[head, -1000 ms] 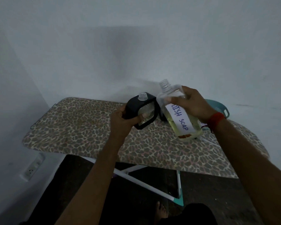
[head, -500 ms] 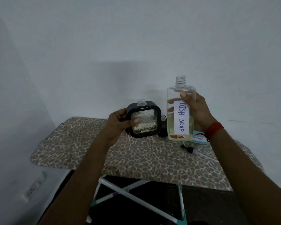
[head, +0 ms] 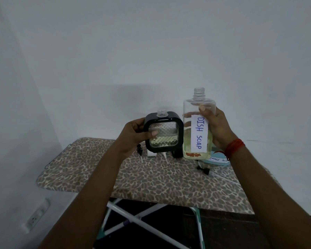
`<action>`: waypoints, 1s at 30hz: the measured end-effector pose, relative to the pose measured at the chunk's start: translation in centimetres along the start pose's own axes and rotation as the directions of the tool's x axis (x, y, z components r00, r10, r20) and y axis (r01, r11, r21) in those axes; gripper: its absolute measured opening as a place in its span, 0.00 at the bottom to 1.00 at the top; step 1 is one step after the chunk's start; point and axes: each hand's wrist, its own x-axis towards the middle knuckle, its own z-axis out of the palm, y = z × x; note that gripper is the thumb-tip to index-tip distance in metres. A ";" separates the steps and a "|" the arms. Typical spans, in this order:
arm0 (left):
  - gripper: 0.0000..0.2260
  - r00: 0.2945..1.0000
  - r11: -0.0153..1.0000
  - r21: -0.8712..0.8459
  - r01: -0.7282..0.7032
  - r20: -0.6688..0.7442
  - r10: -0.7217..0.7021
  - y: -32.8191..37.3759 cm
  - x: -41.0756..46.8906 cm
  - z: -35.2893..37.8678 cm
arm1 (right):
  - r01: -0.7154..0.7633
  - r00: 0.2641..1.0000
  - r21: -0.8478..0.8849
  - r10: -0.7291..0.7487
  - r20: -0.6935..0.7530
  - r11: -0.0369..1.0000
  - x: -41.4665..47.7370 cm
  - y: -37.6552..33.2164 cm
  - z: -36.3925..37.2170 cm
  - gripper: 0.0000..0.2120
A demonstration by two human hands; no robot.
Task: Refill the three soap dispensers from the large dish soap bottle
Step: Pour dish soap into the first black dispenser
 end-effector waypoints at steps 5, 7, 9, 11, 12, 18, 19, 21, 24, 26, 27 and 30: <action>0.23 1.000 1.000 0.004 -0.003 -0.002 0.003 0.0 0.1 0.0 | 0.000 1.000 -0.001 0.000 0.001 1.000 0.0 0.4 -0.3 0.29; 0.23 1.000 1.000 0.005 0.003 0.006 -0.003 0.0 0.1 -0.1 | -0.003 1.000 0.001 0.003 0.017 1.000 0.1 0.5 -0.4 0.28; 0.22 1.000 1.000 0.017 0.010 0.004 -0.010 -0.1 0.2 -0.3 | 0.005 0.999 -0.013 -0.004 0.032 1.000 0.3 0.8 -0.6 0.30; 0.22 1.000 0.999 0.031 0.017 -0.010 -0.017 -0.4 0.3 -0.5 | 0.015 0.999 -0.021 -0.014 0.045 1.000 0.5 1.2 -0.9 0.33; 0.23 1.000 0.999 0.034 0.025 -0.017 -0.024 -0.5 0.3 -0.7 | 0.015 0.999 -0.025 -0.014 0.042 1.000 0.6 1.4 -1.1 0.33; 0.24 0.994 0.993 0.064 0.097 -0.048 -0.095 -3.2 0.0 -2.7 | 0.009 1.000 -0.093 -0.009 0.004 0.996 0.9 4.4 -2.2 0.31; 0.24 0.992 0.990 0.076 0.116 -0.057 -0.112 -3.9 -0.1 -3.1 | 0.003 1.000 -0.105 -0.004 -0.012 0.994 0.8 5.2 -2.4 0.30; 0.23 0.986 0.981 0.115 0.159 -0.068 -0.152 -5.3 -0.4 -4.1 | -0.011 0.999 -0.160 0.002 -0.054 0.987 0.6 7.0 -2.9 0.26; 0.21 0.968 0.960 0.136 0.246 -0.080 -0.236 -8.2 -0.8 -5.9 | -0.046 0.995 -0.227 0.025 -0.093 0.973 0.3 10.5 -3.6 0.27; 0.22 0.954 0.949 0.116 0.294 -0.086 -0.286 -10.2 -1.3 -7.0 | -0.071 0.993 -0.268 0.042 -0.109 0.961 0.1 12.9 -3.8 0.27; 0.22 0.950 0.944 0.116 0.310 -0.083 -0.302 -11.3 -1.5 -7.4 | -0.085 0.992 -0.285 0.055 -0.110 0.955 0.0 14.1 -4.0 0.26; 0.24 0.926 0.911 0.171 0.375 -0.107 -0.361 -14.3 -2.1 -8.8 | -0.141 0.989 -0.310 0.120 -0.086 0.940 0.0 17.5 -4.4 0.24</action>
